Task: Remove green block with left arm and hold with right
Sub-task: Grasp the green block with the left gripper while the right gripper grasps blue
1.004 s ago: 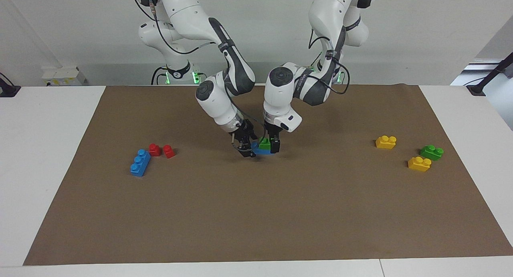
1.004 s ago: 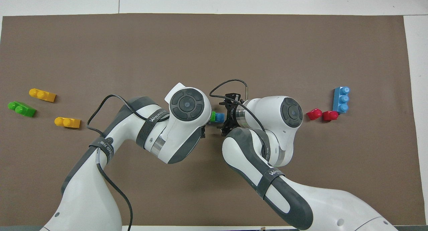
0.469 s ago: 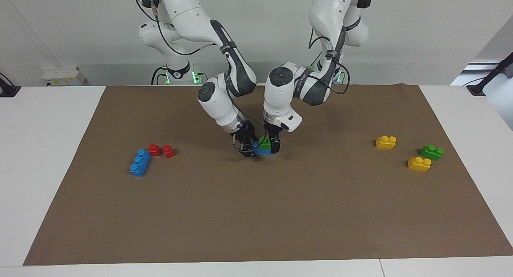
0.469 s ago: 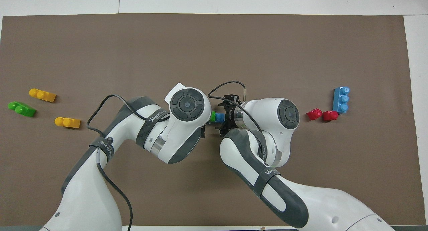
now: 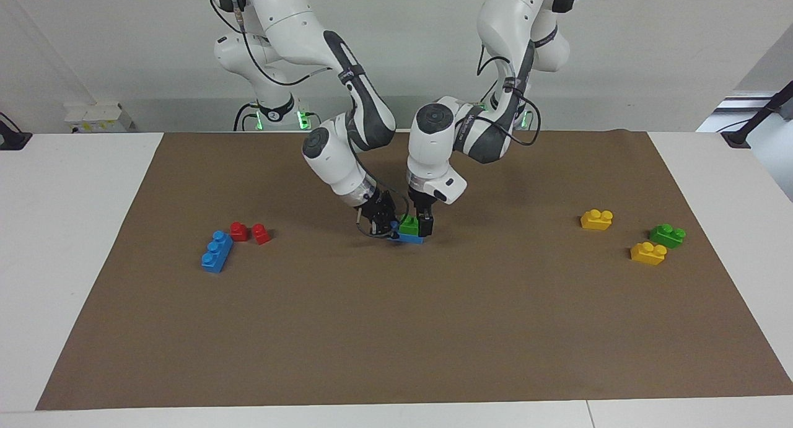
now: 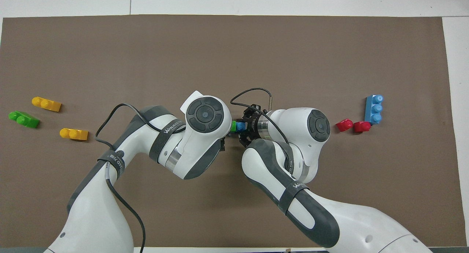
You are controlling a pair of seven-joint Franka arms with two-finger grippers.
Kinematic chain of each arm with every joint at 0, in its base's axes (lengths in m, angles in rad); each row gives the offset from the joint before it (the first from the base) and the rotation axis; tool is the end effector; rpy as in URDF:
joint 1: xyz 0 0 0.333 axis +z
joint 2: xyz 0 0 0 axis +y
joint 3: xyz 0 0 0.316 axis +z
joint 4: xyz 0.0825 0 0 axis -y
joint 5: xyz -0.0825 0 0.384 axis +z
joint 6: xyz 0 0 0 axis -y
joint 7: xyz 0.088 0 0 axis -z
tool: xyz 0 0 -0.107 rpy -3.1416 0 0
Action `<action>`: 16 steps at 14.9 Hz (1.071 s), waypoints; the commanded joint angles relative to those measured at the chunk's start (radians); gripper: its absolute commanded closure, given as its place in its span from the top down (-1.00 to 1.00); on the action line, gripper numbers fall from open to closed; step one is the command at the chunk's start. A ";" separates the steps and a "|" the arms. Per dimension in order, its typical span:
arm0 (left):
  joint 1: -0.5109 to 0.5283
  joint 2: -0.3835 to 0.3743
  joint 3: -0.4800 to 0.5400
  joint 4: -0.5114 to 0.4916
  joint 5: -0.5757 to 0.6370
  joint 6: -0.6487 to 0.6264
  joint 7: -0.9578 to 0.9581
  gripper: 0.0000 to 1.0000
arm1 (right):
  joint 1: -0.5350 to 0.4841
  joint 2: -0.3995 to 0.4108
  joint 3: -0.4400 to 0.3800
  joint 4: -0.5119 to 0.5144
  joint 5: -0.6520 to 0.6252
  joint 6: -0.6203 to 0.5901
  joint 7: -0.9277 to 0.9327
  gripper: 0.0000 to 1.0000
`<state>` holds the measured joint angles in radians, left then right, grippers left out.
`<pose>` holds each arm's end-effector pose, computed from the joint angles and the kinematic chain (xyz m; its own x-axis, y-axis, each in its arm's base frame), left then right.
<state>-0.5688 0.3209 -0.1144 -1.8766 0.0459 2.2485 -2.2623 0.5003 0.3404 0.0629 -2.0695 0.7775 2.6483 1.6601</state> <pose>0.4926 -0.3939 0.3473 0.0135 0.9994 -0.0331 0.9990 -0.0121 0.0419 0.5233 0.3067 0.2844 -0.1573 -0.8592 -0.4868 -0.9824 0.1862 -0.0112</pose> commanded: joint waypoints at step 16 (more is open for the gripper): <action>-0.023 -0.011 0.012 -0.015 0.065 0.034 -0.025 -1.00 | 0.007 -0.001 0.000 -0.035 0.023 0.053 -0.028 -1.00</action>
<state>-0.5734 0.3204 -0.1159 -1.8789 0.1010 2.2839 -2.2630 0.5039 0.3372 0.0635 -2.0767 0.7776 2.6626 1.6516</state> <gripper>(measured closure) 0.639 0.656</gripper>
